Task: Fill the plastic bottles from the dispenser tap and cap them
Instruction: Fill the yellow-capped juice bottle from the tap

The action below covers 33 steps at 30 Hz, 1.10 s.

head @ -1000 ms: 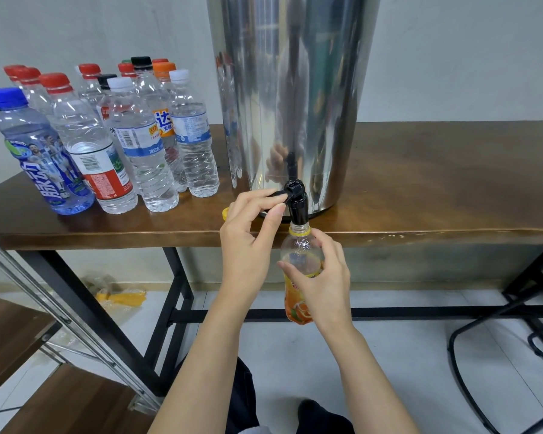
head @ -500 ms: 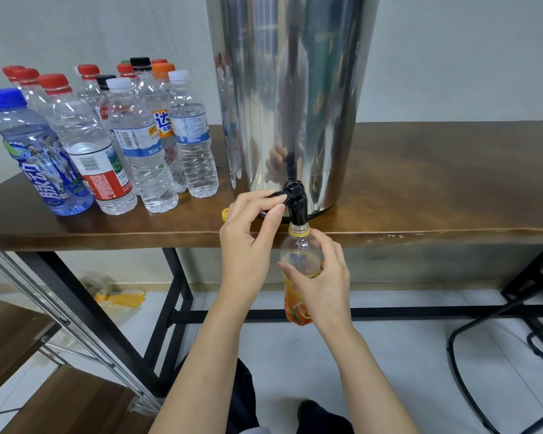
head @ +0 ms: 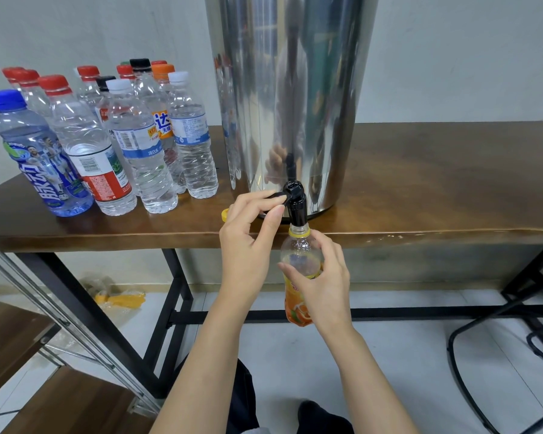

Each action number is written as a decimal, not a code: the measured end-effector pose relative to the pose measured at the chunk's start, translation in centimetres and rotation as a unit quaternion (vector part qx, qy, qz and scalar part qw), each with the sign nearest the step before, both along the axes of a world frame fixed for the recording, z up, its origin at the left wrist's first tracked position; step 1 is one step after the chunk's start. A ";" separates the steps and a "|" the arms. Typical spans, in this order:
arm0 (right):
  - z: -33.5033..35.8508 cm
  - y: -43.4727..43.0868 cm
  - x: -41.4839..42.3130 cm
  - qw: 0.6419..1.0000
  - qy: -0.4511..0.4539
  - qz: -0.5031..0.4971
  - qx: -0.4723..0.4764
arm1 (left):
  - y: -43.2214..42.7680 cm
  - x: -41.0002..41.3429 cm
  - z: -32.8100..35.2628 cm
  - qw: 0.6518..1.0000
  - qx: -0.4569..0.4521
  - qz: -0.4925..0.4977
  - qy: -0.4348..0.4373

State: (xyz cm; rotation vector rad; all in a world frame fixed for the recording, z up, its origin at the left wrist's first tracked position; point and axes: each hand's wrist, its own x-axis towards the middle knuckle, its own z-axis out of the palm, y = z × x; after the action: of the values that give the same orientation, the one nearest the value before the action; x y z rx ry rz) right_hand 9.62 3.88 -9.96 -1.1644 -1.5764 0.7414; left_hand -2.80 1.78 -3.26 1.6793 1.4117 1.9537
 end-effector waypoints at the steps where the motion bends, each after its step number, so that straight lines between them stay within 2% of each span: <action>1: 0.0 0.0 0.0 1.000 0.000 0.000 0.000 | 0.0 0.0 0.0 1.000 0.001 -0.001 -0.001; 33: -0.2 0.1 -0.1 1.000 0.002 0.003 0.010 | -0.4 0.1 0.3 1.000 -0.004 -0.005 0.001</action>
State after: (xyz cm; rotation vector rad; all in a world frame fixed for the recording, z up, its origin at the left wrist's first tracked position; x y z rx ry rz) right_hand 9.54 3.96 -10.13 -1.1428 -1.5814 0.7292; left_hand -2.70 1.42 -2.94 1.6814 1.4065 1.9398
